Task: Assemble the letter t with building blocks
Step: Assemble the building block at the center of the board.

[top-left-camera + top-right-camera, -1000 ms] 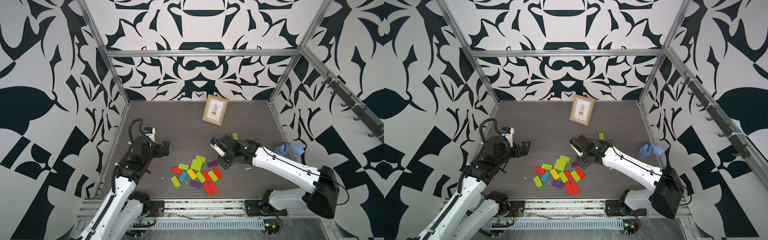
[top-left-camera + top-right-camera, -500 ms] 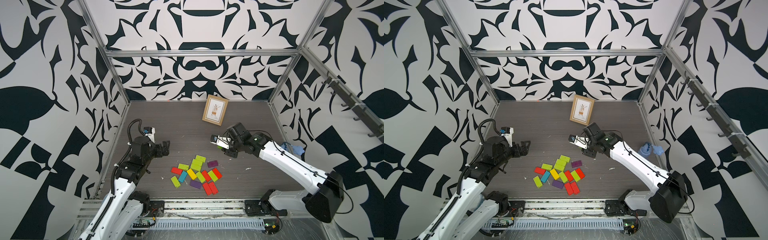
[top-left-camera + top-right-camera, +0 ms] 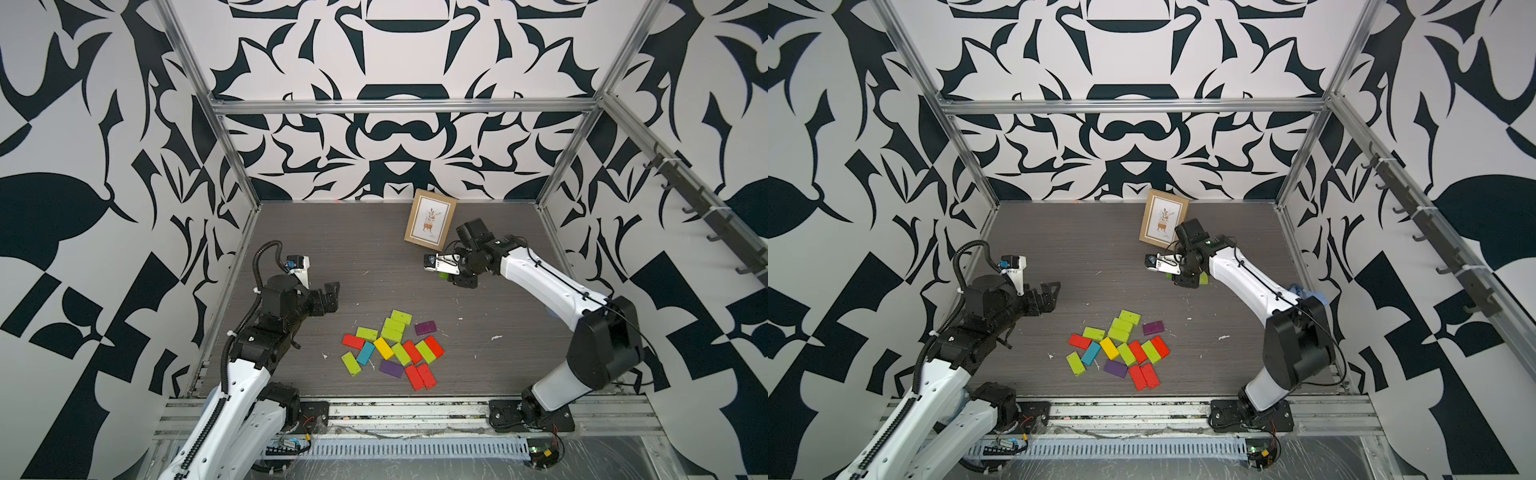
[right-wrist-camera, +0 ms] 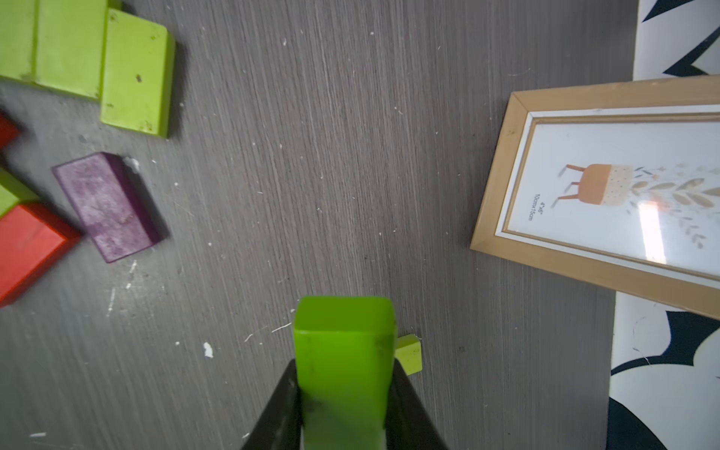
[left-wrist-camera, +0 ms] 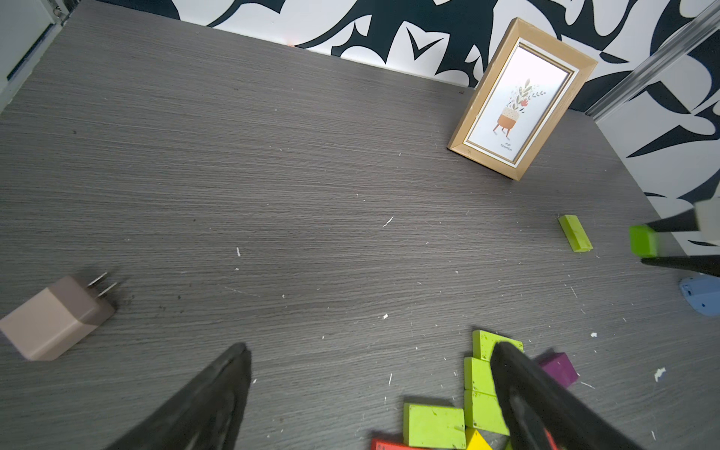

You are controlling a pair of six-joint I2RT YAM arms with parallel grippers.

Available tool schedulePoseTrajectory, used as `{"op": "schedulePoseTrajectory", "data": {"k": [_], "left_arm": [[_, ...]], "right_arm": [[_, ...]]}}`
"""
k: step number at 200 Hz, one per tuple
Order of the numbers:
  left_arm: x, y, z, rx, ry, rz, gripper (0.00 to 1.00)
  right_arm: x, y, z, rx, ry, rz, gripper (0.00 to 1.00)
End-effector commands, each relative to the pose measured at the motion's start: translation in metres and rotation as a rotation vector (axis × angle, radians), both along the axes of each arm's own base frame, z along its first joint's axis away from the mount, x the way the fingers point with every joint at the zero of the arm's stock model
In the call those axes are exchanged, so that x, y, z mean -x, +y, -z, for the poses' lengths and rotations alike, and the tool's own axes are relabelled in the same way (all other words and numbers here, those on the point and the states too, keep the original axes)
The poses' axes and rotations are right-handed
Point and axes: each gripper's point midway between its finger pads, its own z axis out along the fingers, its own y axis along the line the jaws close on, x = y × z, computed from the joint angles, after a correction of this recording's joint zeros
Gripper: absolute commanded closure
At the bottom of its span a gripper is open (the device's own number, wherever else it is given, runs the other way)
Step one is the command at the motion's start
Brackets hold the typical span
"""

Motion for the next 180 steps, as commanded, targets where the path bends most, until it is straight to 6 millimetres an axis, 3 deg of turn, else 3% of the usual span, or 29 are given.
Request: {"op": "schedulePoseTrajectory", "data": {"k": [1, 86, 180], "left_arm": [[0.0, 0.001, -0.001, -0.002, -0.02, -0.003, 0.0], [0.001, 0.003, 0.001, -0.009, -0.022, -0.011, 0.0], [0.001, 0.004, 0.001, -0.014, -0.019, -0.011, 0.0]], "right_arm": [[-0.016, 0.002, -0.008, 0.034, -0.019, -0.078, 1.0], [-0.056, -0.01, 0.038, 0.187, 0.084, -0.09, 1.0], [-0.047, -0.028, 0.07, 0.244, 0.186, -0.076, 0.99]]}}
